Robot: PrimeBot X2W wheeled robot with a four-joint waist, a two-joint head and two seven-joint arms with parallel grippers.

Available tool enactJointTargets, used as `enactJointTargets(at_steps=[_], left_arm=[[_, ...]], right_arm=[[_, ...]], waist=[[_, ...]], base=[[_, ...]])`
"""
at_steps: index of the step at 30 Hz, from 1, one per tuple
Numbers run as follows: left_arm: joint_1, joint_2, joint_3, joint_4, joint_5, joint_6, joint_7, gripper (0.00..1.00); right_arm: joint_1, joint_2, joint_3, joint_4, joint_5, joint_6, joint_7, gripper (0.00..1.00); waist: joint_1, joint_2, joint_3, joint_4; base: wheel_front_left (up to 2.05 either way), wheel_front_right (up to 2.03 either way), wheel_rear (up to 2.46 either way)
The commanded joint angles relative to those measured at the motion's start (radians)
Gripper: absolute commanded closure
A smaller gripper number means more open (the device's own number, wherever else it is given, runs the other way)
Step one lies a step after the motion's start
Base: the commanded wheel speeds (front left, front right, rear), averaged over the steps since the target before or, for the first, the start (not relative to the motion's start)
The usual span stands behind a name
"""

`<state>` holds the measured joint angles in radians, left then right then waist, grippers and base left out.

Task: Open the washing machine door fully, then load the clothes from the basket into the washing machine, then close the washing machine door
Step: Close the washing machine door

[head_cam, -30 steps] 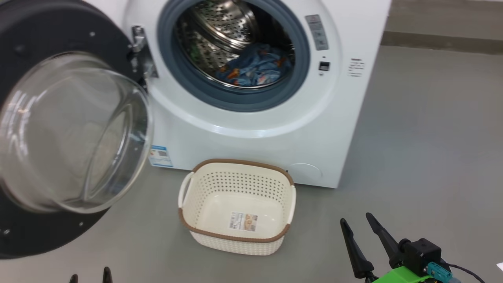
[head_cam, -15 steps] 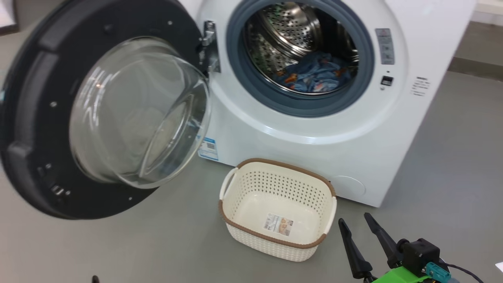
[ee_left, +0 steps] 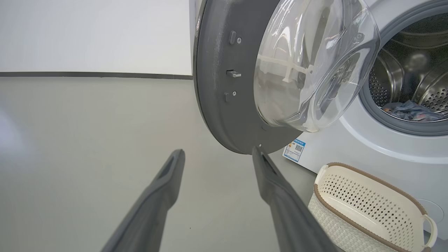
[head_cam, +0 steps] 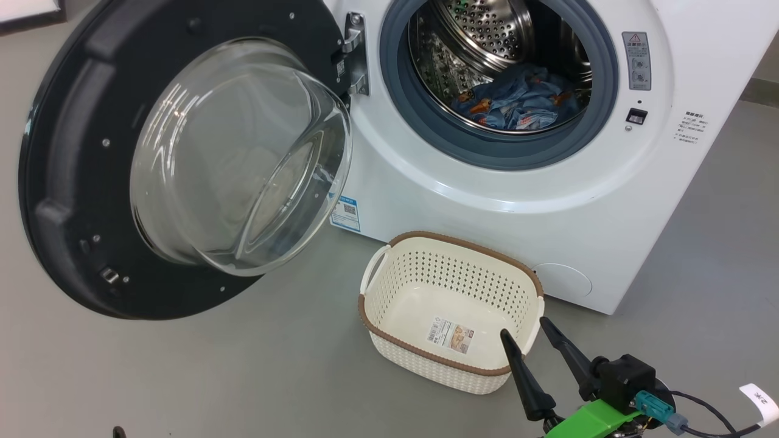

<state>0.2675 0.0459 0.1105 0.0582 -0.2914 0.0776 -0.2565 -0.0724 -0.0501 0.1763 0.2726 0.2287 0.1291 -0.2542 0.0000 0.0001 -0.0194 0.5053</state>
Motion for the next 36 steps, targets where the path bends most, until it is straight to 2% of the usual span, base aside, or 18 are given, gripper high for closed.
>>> enactJointTargets(at_steps=[1,17,18,19,20,29,36], left_arm=[[-0.015,0.004,0.037,-0.033,-0.005,0.011,-0.005,0.00],[0.001,0.004,0.036,-0.043,-0.005,0.024,-0.005,0.00],[0.001,0.004,0.036,-0.043,-0.006,0.024,-0.005,0.33],[0.001,0.004,0.036,-0.044,-0.007,0.023,-0.005,0.78],[0.001,0.004,0.036,-0.045,-0.008,0.021,-0.005,1.00],[-0.013,0.004,0.059,-0.049,-0.051,0.014,-0.005,1.00],[-0.064,0.004,0.136,-0.039,-0.167,-0.046,-0.005,1.00]], right_arm=[[-0.042,0.000,0.027,-0.016,-0.014,0.002,-0.008,0.00],[-0.049,0.000,0.032,0.000,-0.016,0.002,-0.008,0.00],[-0.049,0.000,0.032,0.000,-0.017,0.002,-0.008,0.00],[-0.049,0.000,0.031,-0.001,-0.017,0.002,-0.008,0.00],[-0.049,0.000,0.031,-0.002,-0.018,0.002,-0.008,0.00],[-0.046,0.000,0.026,-0.004,-0.014,0.002,-0.008,0.00],[-0.040,0.000,0.018,-0.010,-0.006,0.002,-0.008,0.00]], waist=[[0.0000,-0.0001,0.001,0.001],[0.0000,-0.0001,-0.002,-0.001],[0.0000,-0.0001,-0.002,-0.001],[0.0000,-0.0001,-0.001,-0.001],[0.0000,-0.0001,0.000,-0.001],[0.0000,-0.0001,0.006,-0.001],[0.0000,-0.0001,0.007,-0.003]], base=[[0.00,0.00,0.00],[0.00,0.00,0.00],[0.00,0.00,0.00],[0.00,0.00,0.00],[0.00,0.00,0.00],[0.00,0.00,0.00],[0.00,0.00,0.00]])
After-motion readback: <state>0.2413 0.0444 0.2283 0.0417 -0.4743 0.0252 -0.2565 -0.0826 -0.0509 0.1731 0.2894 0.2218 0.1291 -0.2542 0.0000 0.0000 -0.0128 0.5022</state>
